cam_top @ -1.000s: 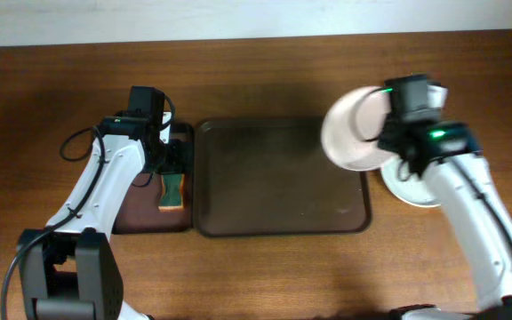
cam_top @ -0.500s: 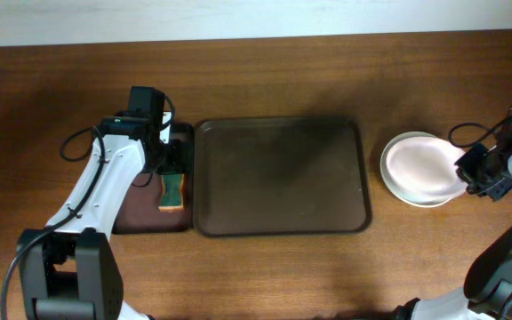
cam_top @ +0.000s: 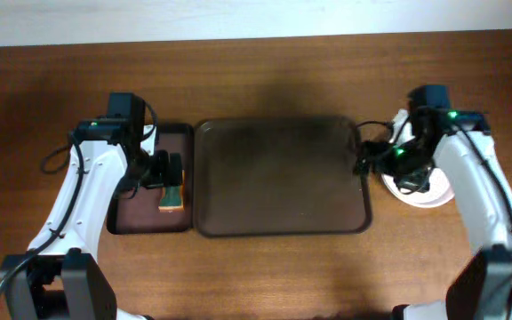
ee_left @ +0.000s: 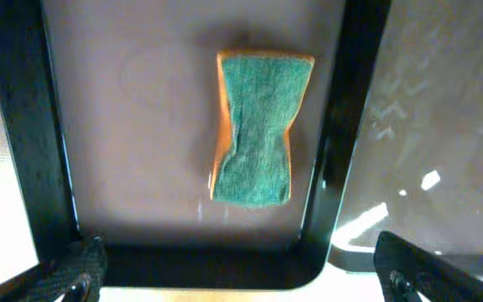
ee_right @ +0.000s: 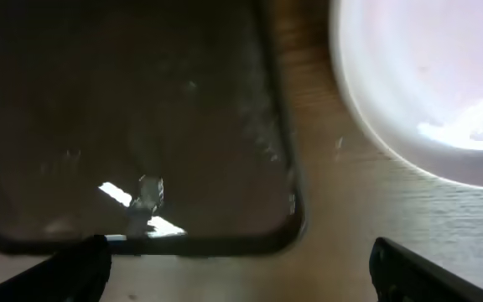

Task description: Clean dirty plates on tray and stack at the side

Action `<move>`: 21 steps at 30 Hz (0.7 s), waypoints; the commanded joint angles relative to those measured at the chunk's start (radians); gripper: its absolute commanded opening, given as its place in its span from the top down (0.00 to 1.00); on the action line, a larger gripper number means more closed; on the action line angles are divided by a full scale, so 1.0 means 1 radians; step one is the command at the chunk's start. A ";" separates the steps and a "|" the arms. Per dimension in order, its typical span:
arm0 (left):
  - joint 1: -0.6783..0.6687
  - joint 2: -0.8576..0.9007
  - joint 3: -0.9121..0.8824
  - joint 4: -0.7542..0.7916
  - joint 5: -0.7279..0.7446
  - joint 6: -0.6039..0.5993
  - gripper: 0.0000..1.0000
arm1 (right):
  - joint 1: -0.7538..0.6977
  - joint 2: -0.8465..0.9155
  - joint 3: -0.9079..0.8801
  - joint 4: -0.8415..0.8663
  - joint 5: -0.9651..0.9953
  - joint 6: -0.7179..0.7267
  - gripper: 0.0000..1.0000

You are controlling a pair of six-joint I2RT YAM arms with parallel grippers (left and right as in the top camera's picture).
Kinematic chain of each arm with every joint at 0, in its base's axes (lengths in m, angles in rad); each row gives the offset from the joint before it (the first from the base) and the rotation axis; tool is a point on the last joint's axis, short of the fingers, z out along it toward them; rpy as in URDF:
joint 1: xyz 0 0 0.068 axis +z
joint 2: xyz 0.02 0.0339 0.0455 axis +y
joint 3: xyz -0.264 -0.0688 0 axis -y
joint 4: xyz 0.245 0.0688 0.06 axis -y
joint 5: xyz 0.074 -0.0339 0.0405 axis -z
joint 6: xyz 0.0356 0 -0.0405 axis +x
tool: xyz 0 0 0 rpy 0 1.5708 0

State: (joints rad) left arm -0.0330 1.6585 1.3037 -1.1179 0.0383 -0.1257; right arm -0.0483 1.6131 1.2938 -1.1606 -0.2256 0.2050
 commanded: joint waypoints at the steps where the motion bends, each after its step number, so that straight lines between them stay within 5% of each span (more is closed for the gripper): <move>1: 0.008 -0.051 0.006 -0.054 0.023 -0.019 0.00 | 0.094 -0.141 0.008 -0.025 0.106 0.013 0.01; 6: 0.007 -0.298 -0.064 -0.023 0.014 -0.019 0.00 | 0.180 -0.424 -0.077 0.027 0.179 0.013 0.01; 12: 0.007 -0.914 -0.391 0.248 0.018 -0.004 0.01 | 0.207 -0.826 -0.220 0.060 0.238 0.012 0.01; 16: 0.007 -1.163 -0.419 0.242 0.018 -0.004 0.01 | 0.207 -0.901 -0.220 0.049 0.238 0.012 0.01; 21: 0.007 -1.220 -0.419 0.242 0.018 -0.004 0.00 | 0.207 -0.883 -0.220 0.050 0.238 0.012 0.01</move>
State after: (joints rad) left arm -0.0311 0.4458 0.8982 -0.8772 0.0494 -0.1314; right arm 0.1524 0.7189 1.0813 -1.1118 -0.0025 0.2104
